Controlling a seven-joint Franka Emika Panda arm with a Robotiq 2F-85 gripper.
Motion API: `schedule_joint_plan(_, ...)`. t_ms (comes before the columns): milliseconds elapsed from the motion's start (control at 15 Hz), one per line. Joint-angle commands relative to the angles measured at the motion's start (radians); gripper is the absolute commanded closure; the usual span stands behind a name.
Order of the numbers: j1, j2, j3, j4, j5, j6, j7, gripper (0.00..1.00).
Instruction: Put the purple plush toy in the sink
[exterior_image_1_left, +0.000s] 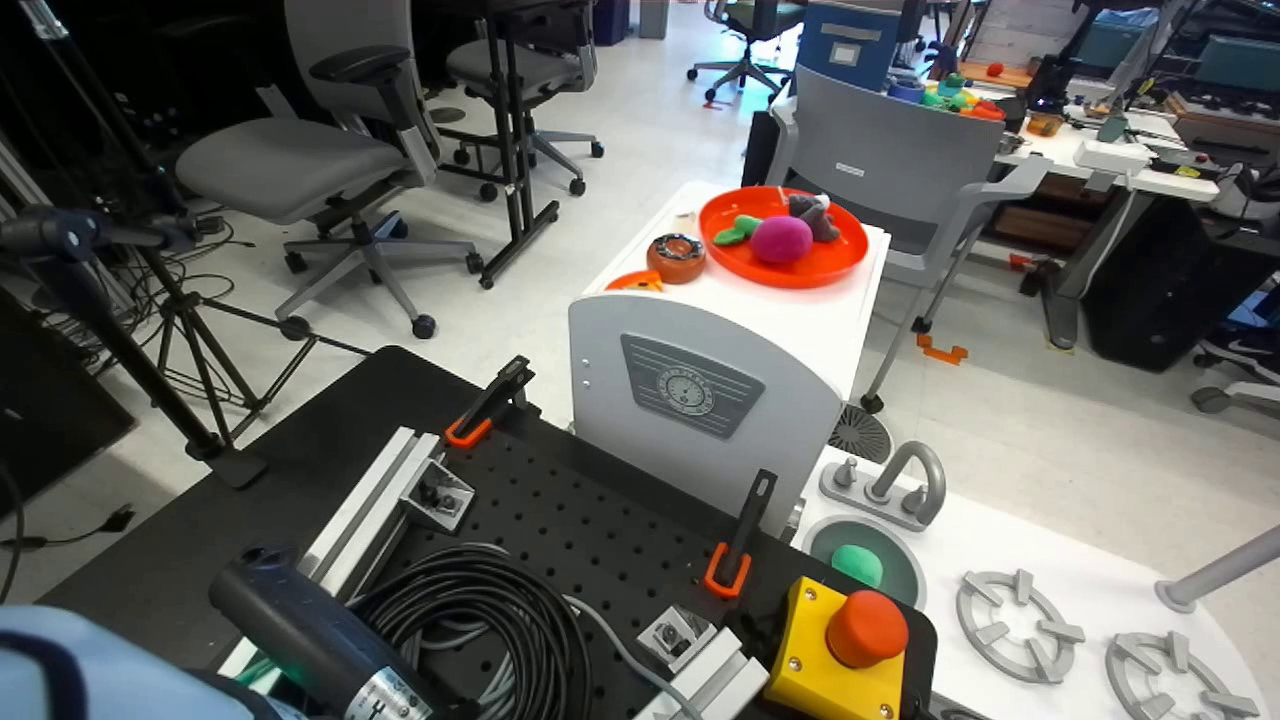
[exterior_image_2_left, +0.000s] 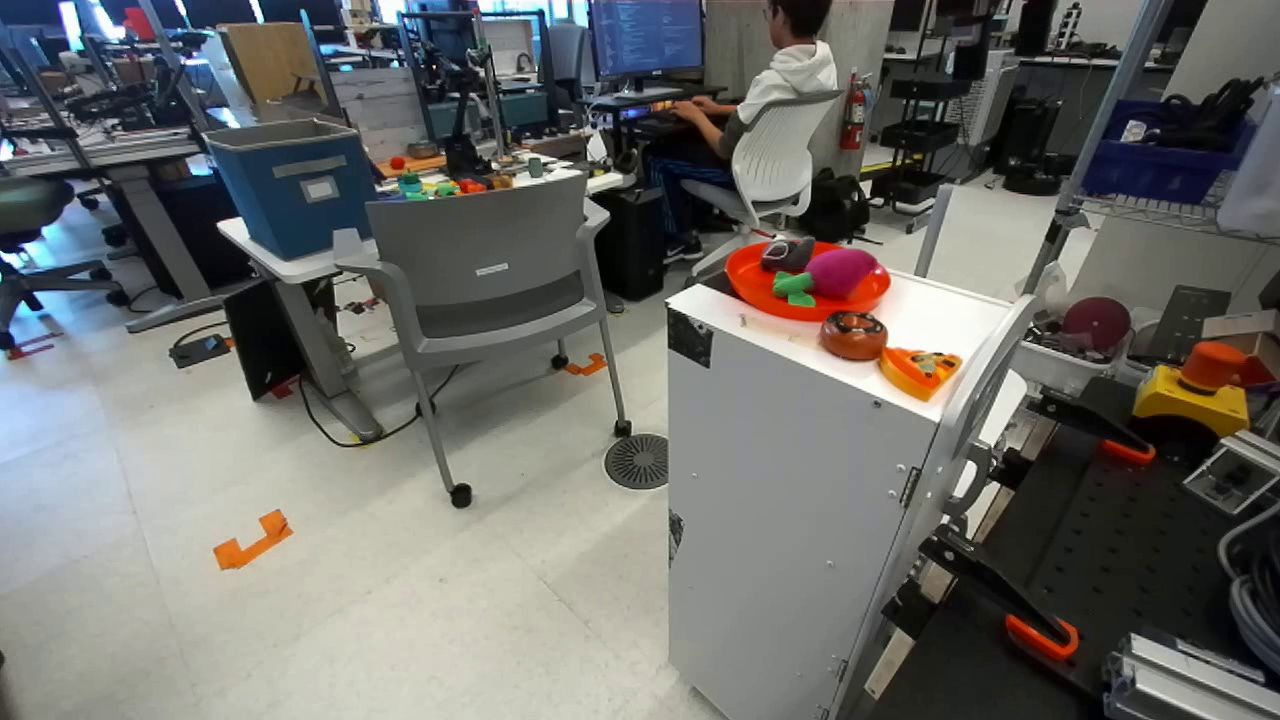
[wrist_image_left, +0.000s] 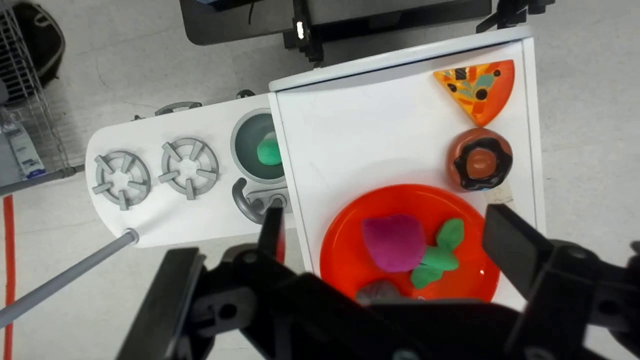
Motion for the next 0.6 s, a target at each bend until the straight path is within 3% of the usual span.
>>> schedule_joint_plan(0, 0.010, 0.056, -0.009, 0.057, 0.013, -0.001, -0.091, 0.00)
schedule_joint_plan(400, 0.000, 0.119, -0.014, 0.079, -0.120, 0.138, -0.025, 0.00)
schedule_joint_plan(533, 0.002, 0.131, -0.019, 0.084, -0.096, 0.174, -0.049, 0.00)
